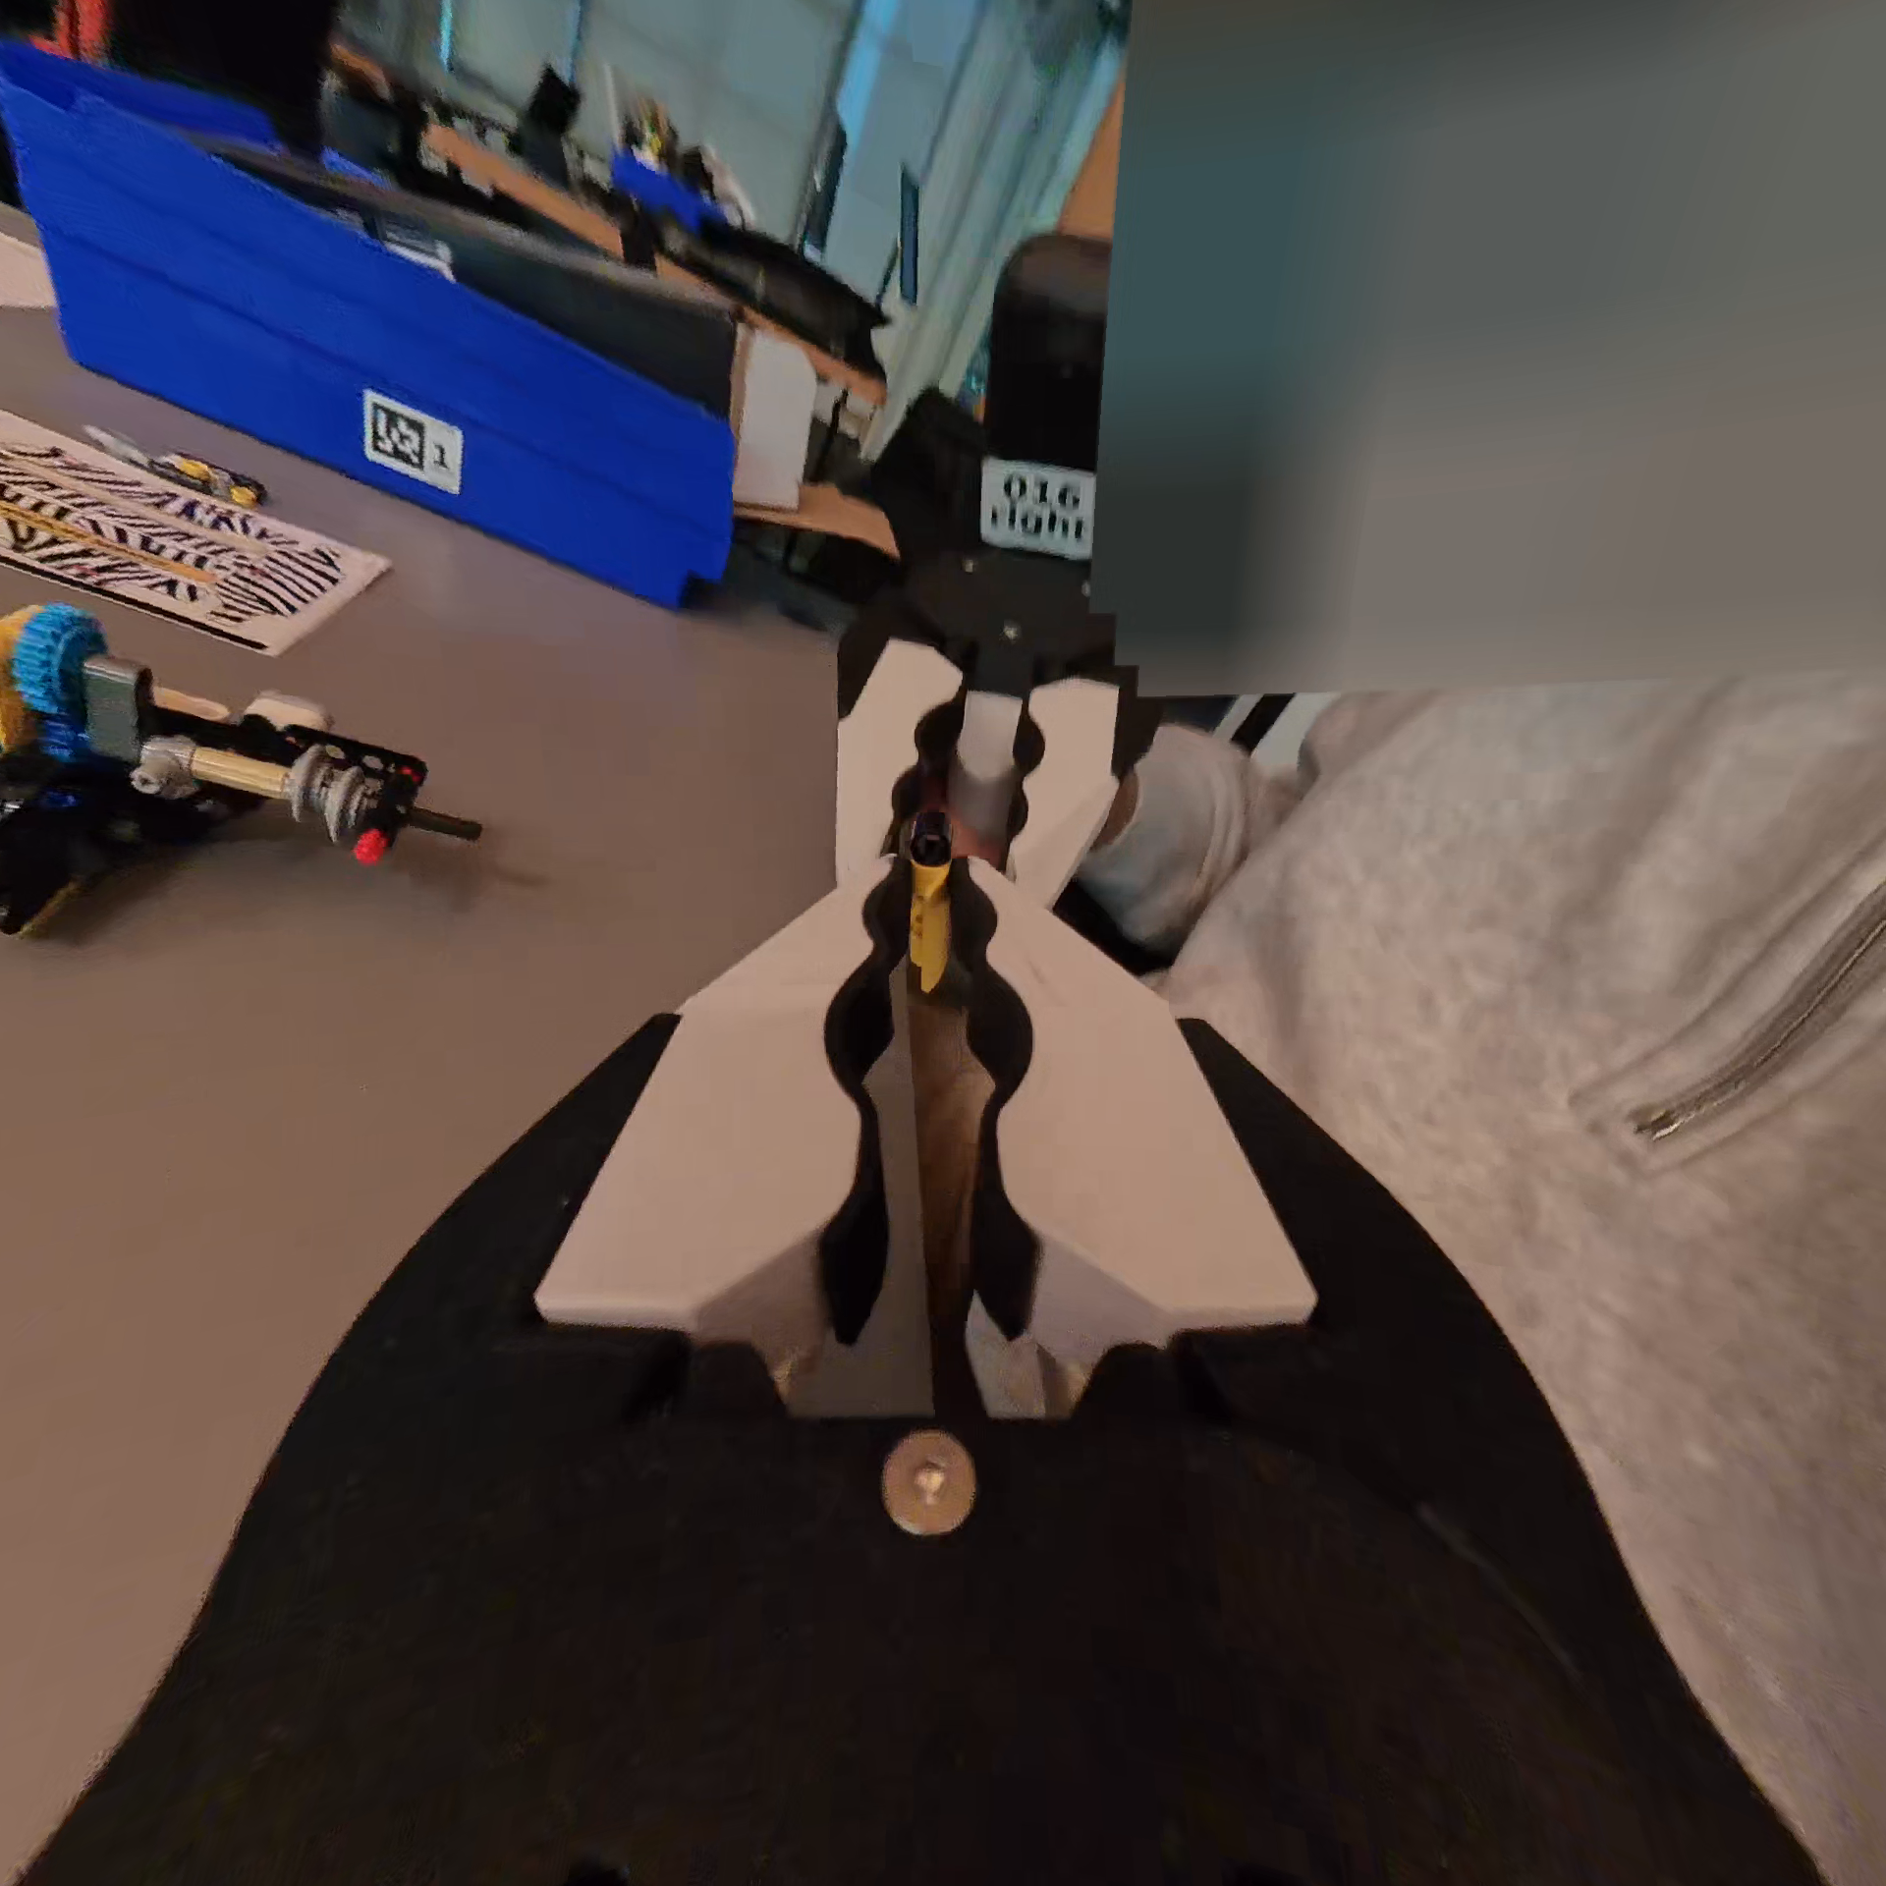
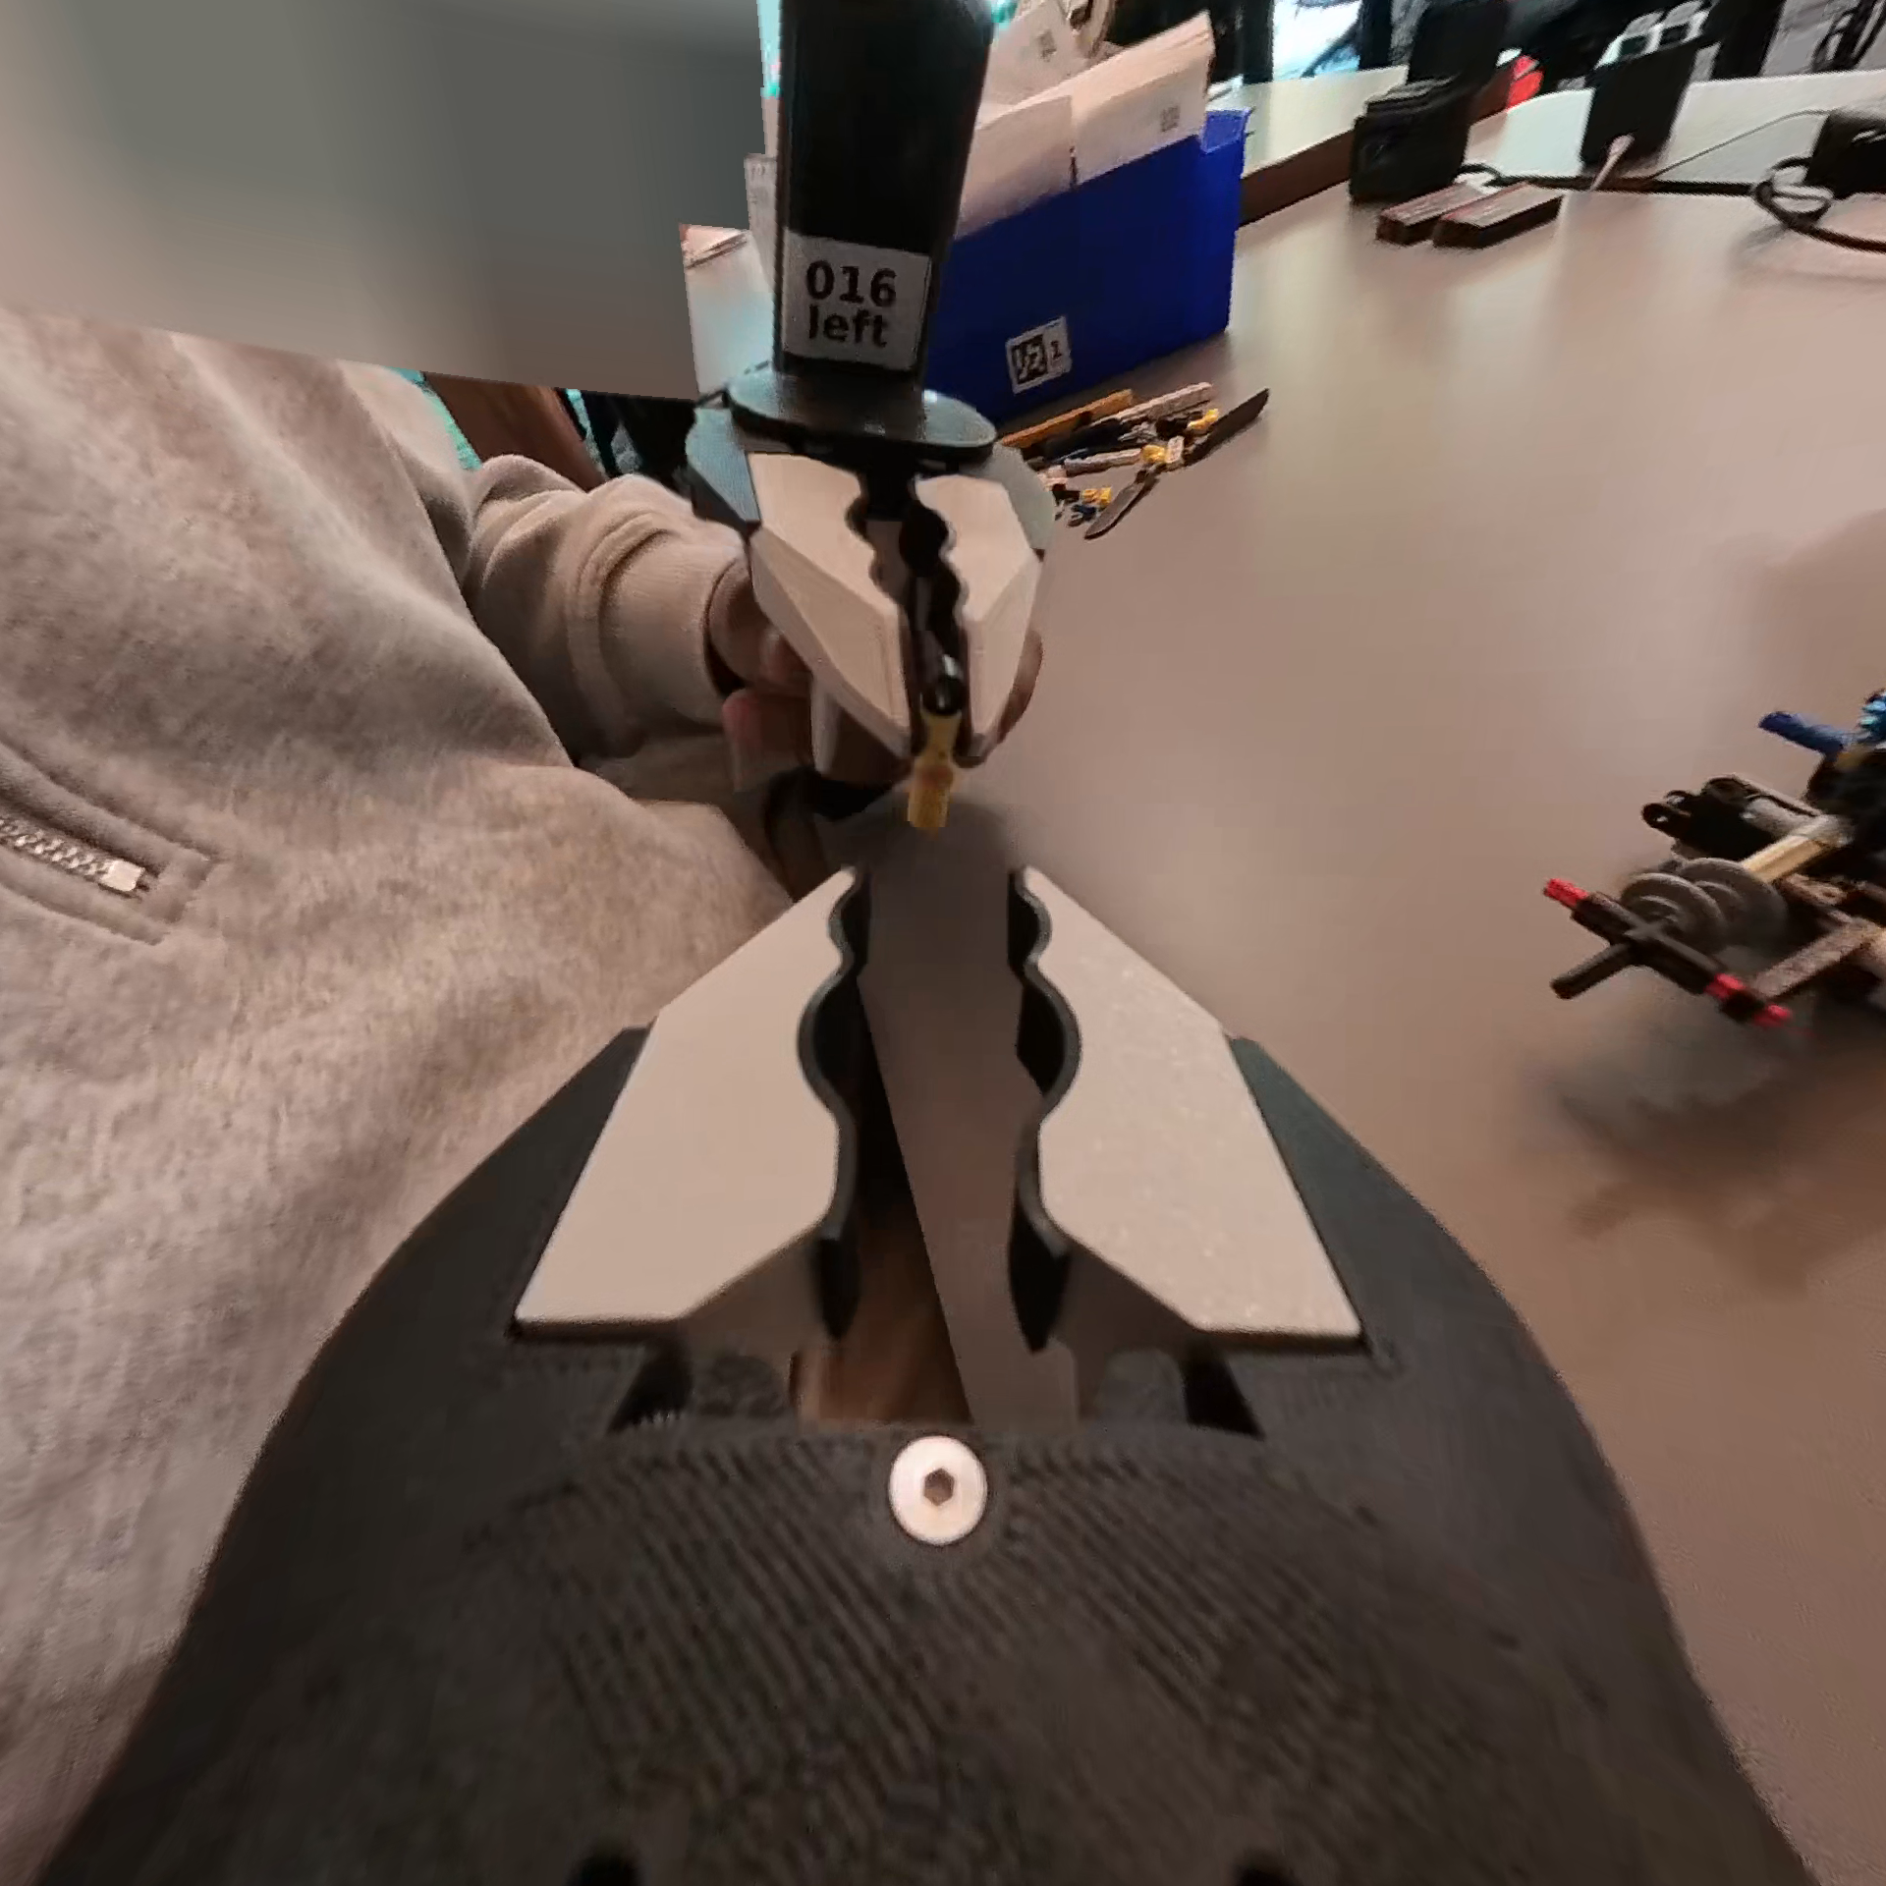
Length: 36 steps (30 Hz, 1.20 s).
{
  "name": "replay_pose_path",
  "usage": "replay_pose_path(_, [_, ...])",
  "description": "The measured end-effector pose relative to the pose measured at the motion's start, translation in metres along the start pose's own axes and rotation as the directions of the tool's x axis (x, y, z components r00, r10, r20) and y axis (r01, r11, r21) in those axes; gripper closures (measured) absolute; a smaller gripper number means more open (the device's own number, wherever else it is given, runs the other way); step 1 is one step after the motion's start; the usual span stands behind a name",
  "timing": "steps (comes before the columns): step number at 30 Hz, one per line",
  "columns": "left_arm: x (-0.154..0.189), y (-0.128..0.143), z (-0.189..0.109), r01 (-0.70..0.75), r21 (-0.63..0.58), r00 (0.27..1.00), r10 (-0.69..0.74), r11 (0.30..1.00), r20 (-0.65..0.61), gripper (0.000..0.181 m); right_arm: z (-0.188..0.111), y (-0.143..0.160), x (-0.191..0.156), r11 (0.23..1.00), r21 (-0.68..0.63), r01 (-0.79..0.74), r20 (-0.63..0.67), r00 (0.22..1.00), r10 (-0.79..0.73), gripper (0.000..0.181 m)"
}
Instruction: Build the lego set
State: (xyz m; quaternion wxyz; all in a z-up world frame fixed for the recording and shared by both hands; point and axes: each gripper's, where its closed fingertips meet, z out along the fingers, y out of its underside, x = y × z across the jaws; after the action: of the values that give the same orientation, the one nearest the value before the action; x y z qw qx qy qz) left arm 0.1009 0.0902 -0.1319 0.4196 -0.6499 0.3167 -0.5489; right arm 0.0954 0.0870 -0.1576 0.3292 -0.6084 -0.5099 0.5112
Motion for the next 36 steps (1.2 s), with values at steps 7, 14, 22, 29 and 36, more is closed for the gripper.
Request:
replay_pose_path(7, [0.001, -0.007, 0.004, 0.058, 0.086, 0.998, -0.058, 0.995, 0.004, 0.176, 0.008, -0.019, -0.002, 0.994, 0.105, -0.025, -0.019, 0.999, 0.027, 0.172])
replay_pose_path(14, [0.005, -0.012, 0.001, 0.077, 0.129, 0.997, -0.075, 0.989, -0.021, 0.171, 0.003, -0.024, -0.007, 0.984, 0.156, -0.088, 0.039, 0.996, 0.083, 0.176])
replay_pose_path(22, [0.012, -0.012, 0.001, 0.097, 0.122, 0.993, -0.087, 0.988, -0.082, 0.176, 0.006, -0.017, -0.014, 0.992, 0.1, -0.082, 0.065, 0.995, 0.075, 0.176])
replay_pose_path(29, [0.008, -0.012, -0.001, 0.086, 0.123, 0.995, -0.079, 0.989, -0.063, 0.177, 0.004, -0.018, -0.013, 0.989, 0.106, -0.101, 0.073, 0.993, 0.093, 0.174])
replay_pose_path(36, [-0.018, -0.013, -0.012, 0.081, 0.109, 0.994, -0.089, 0.991, 0.066, 0.177, -0.036, -0.001, 0.029, 0.995, -0.004, 0.102, -0.224, 0.97, -0.1, 0.16])
